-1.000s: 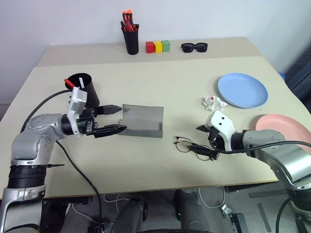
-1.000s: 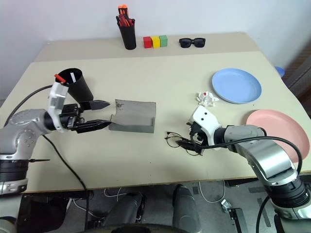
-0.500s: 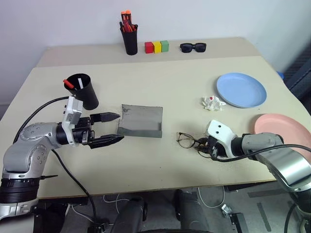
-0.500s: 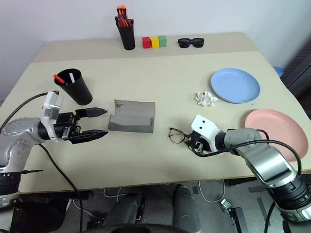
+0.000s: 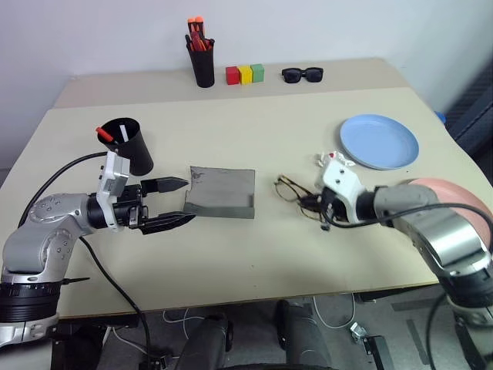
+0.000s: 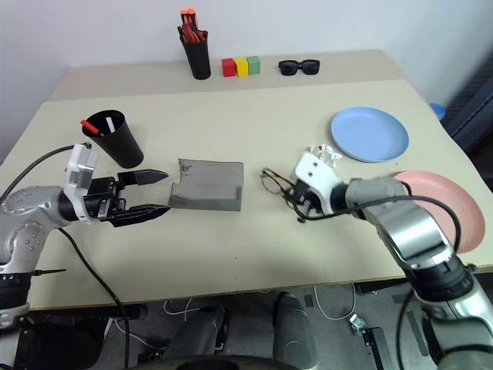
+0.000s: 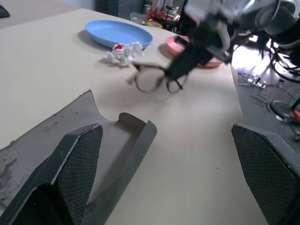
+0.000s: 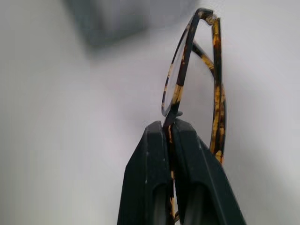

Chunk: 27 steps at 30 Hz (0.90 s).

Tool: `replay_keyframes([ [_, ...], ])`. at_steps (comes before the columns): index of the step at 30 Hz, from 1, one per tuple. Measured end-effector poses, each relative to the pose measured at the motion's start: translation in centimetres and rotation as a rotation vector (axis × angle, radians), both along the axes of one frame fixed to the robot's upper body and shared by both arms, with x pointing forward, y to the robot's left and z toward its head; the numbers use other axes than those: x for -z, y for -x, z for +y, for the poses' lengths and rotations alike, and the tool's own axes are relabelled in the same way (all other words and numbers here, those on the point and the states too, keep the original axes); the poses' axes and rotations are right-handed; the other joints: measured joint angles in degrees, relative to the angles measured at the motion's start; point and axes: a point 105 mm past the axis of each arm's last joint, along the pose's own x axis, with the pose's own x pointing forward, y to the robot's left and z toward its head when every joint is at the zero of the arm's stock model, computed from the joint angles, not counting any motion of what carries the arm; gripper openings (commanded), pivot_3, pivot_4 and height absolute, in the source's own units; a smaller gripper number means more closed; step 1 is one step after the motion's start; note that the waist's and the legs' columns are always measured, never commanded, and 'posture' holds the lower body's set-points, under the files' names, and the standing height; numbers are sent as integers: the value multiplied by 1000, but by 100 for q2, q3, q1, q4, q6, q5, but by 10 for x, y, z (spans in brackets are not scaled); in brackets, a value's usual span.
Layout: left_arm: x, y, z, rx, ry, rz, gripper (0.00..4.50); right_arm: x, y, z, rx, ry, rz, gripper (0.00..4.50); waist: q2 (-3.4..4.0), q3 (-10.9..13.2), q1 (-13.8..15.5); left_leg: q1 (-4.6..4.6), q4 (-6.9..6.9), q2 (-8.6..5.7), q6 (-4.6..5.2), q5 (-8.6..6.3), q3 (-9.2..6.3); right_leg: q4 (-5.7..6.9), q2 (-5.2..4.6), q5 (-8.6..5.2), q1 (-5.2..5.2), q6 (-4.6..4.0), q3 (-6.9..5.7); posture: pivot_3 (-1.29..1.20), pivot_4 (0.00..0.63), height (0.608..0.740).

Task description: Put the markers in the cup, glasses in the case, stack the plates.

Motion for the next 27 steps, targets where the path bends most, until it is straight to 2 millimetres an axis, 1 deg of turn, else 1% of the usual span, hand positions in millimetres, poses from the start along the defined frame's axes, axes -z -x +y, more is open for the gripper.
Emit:
replay_keyframes([
  [2,-1,1,1,-1,15,12,4500,-15,-8,14,-28,-46,-36,34,-2,-1,6,-2,0,-2,0,0,0,-3,-1,0,0,1,0,0,150,740],
  [3,-1,1,1,0,19,19,4500,-18,-11,21,-42,-61,-49,34,-2,-1,16,-3,0,-4,1,0,-1,-4,-3,0,0,1,0,0,150,740],
  [5,0,3,4,-2,28,44,4500,-23,-21,44,-93,-105,-71,34,-3,-2,-2,-2,0,-3,0,0,-1,-1,-2,1,-2,0,0,0,150,740],
  [6,0,5,4,0,32,56,4500,-23,-26,57,-119,-119,-84,34,-2,-1,-19,-1,-1,-3,0,0,-1,1,-1,1,-5,0,0,0,150,740],
  [11,2,14,9,-8,42,95,4500,-11,-38,89,-149,-172,-86,34,0,0,-15,-8,-6,-3,-2,0,-4,6,-2,2,-18,-2,1,0,150,740],
  [13,2,16,7,-4,45,96,4500,-7,-35,108,-180,-207,-73,34,1,0,-18,-14,-7,-3,-3,0,-5,10,-2,2,-26,-3,3,0,150,740],
  [15,2,17,7,-8,44,92,4500,-3,-28,122,-232,-192,-93,34,1,0,-19,-14,-7,-4,-4,1,-4,13,-1,3,-28,-4,3,0,150,740],
  [17,3,20,7,-10,47,96,4500,5,-28,126,-254,-161,-100,34,1,0,-15,-12,-7,-7,-3,1,-3,13,-2,3,-27,-4,3,0,150,740],
  [19,3,20,9,-23,50,93,4500,13,-28,126,-262,-147,-71,34,1,1,-16,-12,-7,-9,-4,1,-3,15,-1,4,-27,-5,3,0,150,740],
  [23,2,20,10,-28,51,86,4500,21,-26,129,-290,-112,-58,34,1,1,-34,-8,-9,-11,-5,1,-2,19,2,4,-29,-6,3,0,150,740],
  [27,2,20,11,-31,50,73,4500,42,-19,128,-328,-52,-28,34,1,1,-37,-10,-11,-11,-5,1,-1,19,2,4,-31,-6,3,0,150,740],
])
